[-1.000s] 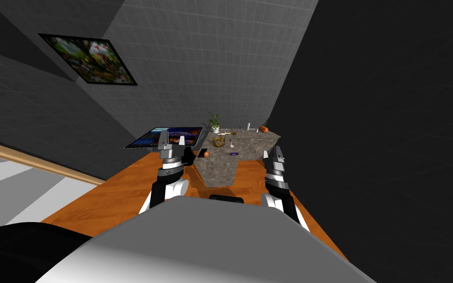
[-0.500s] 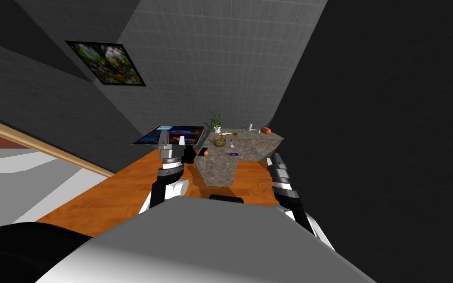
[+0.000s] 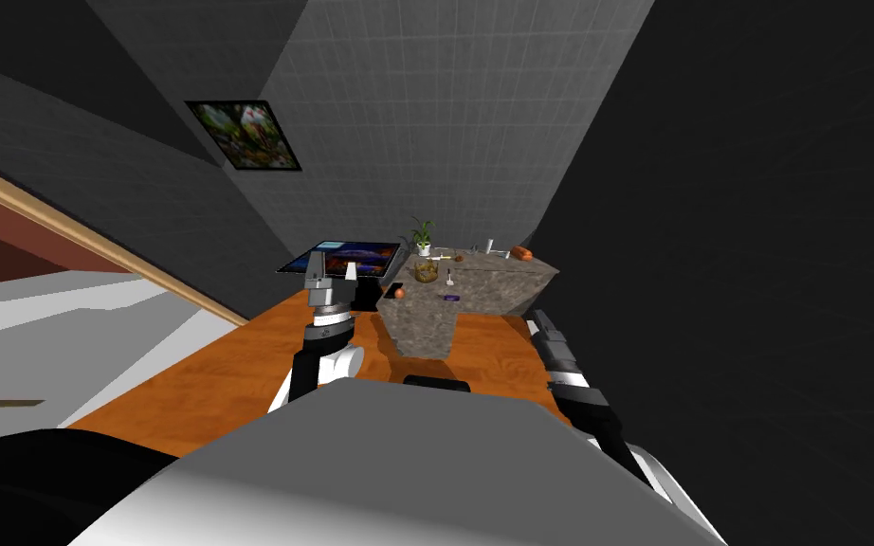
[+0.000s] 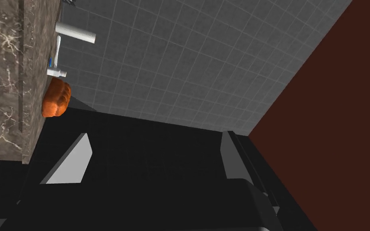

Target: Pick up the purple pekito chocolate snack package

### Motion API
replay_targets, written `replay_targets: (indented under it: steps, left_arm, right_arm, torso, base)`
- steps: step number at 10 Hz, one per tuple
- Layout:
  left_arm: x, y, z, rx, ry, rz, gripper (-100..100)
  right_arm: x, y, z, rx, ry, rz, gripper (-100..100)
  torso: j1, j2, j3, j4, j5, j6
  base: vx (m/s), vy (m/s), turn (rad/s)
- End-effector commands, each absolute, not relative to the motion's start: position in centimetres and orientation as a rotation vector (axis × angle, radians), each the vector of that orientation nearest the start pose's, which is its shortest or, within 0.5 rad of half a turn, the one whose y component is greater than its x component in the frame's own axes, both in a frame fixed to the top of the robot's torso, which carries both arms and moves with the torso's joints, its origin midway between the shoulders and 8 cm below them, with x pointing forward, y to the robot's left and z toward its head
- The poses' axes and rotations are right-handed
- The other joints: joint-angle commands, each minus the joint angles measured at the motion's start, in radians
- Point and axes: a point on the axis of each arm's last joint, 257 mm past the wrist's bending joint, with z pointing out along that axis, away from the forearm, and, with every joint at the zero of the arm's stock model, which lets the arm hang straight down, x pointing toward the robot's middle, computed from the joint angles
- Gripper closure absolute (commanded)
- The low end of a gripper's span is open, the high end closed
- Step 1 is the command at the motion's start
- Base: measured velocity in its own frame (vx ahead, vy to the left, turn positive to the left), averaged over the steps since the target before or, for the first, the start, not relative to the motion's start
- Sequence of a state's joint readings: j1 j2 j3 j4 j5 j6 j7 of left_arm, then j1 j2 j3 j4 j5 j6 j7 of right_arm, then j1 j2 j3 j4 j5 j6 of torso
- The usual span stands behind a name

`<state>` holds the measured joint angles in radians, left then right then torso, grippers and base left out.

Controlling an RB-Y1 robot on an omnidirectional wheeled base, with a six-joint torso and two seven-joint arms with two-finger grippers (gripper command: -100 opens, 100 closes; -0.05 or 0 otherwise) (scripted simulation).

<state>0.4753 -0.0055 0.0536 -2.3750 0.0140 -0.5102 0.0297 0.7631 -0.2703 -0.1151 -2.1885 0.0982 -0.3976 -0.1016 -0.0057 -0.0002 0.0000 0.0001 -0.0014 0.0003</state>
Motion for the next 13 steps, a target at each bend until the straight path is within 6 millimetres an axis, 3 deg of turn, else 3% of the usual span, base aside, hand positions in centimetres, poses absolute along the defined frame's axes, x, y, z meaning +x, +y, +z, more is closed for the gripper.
replay_targets:
  steps: [1, 7, 10, 12, 13]
  left_arm:
    - [31.8, 28.9, 7.6, -0.567, 0.502, -1.322, 0]
    - [31.8, 28.9, 7.6, -0.567, 0.502, -1.322, 0]
    - [31.8, 28.9, 7.6, -0.567, 0.502, -1.322, 0]
    - [31.8, 28.9, 7.6, -0.567, 0.502, -1.322, 0]
    - [31.8, 28.9, 7.6, -0.567, 0.502, -1.322, 0]
  right_arm:
    - [31.5, -35.0, -13.9, 0.767, 1.228, 0.925, -100]
    - [26.0, -40.9, -19.8, 0.722, 1.533, 0.636, -100]
    - [24.2, -42.4, -21.1, 0.703, 1.62, 0.559, -100]
    - [21.3, -45.1, -22.9, 0.649, 1.76, 0.423, -100]
    - [20.5, -45.2, -23.3, 0.652, 1.785, 0.413, -100]
  torso:
    - [0.0, 0.0, 0.0, 0.0, 0.0, 0.0]
    - [0.001, -0.001, 0.0, 0.0, 0.0, 0.0]
    - [0.003, -0.002, -0.001, 0.0, 0.001, -0.001]
    - [0.003, -0.002, -0.001, 0.0, 0.001, -0.001]
    - [0.002, -0.003, -0.002, -0.001, 0.001, -0.001]
  base:
    - [0.017, -0.071, 0.188]
    - [0.002, -0.078, 0.22]
    - [0.007, -0.036, 0.184]
    - [0.006, -0.039, 0.342]
    - [0.017, -0.049, 0.241]
